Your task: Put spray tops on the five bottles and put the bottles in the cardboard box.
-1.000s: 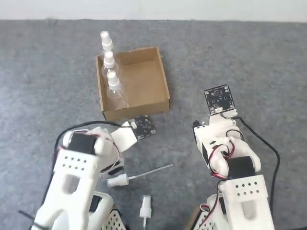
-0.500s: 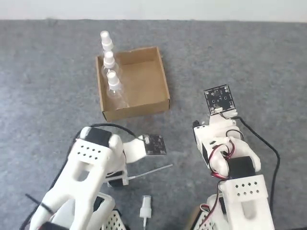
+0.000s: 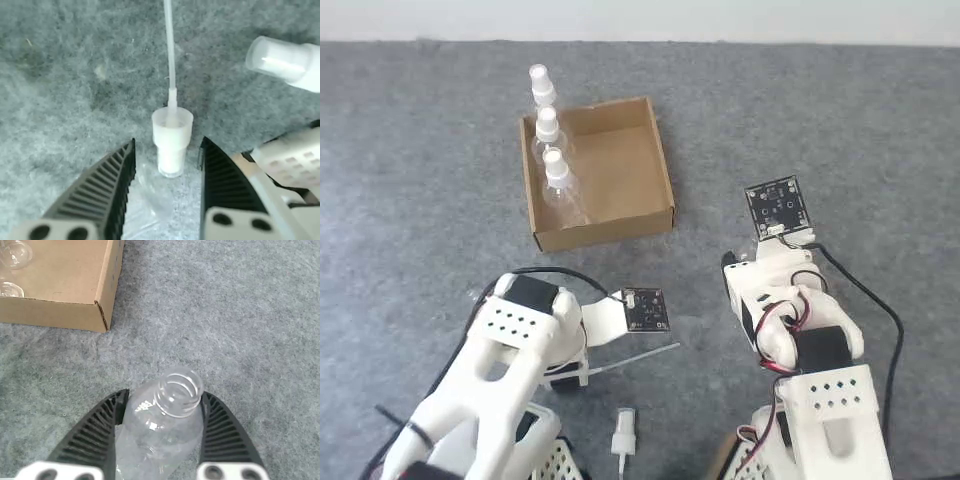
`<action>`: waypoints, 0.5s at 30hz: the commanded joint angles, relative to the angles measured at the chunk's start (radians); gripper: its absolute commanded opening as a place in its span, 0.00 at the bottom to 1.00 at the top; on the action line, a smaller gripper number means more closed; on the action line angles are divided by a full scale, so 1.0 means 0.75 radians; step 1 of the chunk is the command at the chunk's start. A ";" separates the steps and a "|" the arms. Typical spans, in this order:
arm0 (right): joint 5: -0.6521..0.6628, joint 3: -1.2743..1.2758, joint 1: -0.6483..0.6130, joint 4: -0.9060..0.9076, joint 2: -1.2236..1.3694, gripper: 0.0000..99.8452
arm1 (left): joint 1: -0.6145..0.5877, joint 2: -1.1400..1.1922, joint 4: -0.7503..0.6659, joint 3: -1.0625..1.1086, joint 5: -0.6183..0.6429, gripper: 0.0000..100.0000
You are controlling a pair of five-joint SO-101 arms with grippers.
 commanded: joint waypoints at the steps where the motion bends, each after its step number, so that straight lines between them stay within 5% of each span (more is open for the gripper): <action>1: -0.010 -0.012 0.019 -0.034 -0.036 0.08 | 0.008 0.139 -0.070 -0.017 -0.002 0.19; 15: -0.010 -0.012 0.019 -0.034 -0.036 0.08 | 0.006 0.378 -0.108 -0.154 0.102 0.01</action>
